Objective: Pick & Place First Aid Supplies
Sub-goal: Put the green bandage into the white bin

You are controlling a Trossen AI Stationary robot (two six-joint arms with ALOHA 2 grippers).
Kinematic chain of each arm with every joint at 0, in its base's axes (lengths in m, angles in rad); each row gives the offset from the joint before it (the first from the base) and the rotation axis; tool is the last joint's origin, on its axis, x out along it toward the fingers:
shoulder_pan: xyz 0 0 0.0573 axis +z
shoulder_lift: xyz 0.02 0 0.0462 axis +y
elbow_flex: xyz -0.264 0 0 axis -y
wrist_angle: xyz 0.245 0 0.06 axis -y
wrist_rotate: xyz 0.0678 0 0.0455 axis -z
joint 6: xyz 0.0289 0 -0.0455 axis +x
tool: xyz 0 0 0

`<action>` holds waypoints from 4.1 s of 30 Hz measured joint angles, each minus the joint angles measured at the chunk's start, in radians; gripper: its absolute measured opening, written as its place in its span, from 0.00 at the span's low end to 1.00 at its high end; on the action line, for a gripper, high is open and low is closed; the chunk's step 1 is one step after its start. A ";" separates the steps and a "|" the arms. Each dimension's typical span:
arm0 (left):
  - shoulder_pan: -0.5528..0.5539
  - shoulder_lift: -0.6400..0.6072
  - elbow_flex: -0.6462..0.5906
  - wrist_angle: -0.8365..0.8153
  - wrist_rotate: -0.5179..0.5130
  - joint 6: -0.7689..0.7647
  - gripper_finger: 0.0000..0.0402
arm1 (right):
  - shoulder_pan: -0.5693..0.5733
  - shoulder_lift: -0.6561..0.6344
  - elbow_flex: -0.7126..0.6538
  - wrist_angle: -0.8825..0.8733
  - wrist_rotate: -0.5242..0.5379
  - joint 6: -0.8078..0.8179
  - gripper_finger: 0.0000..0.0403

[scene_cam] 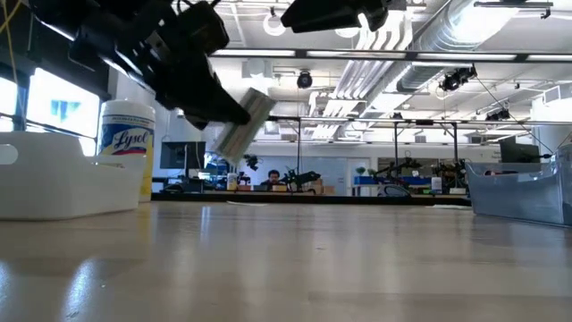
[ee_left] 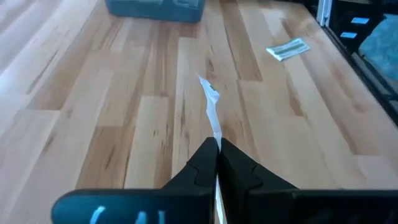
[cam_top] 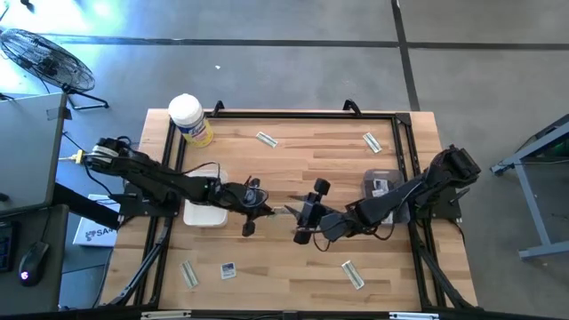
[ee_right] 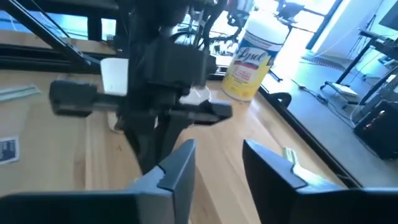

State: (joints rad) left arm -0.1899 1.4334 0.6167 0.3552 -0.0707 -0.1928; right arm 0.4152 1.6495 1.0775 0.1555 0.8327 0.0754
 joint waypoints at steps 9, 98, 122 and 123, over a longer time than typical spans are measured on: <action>0.000 -0.362 0.000 -0.500 -0.082 -0.261 0.00 | 0.000 -0.001 0.000 -0.071 -0.058 0.105 0.37; 0.182 -0.377 -0.042 -0.922 0.114 -1.012 0.00 | -0.005 -0.001 0.000 -0.061 -0.172 0.187 0.35; 0.183 -0.295 -0.041 -0.854 0.102 -0.955 0.19 | -0.005 -0.001 0.000 -0.061 -0.189 0.190 0.35; 0.183 -0.295 -0.042 -0.854 0.094 -0.951 0.21 | -0.005 -0.001 0.000 -0.061 -0.189 0.190 0.35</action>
State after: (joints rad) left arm -0.0071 1.1389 0.5751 -0.4984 0.0231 -1.1437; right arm 0.4107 1.6489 1.0779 0.0944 0.6437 0.2653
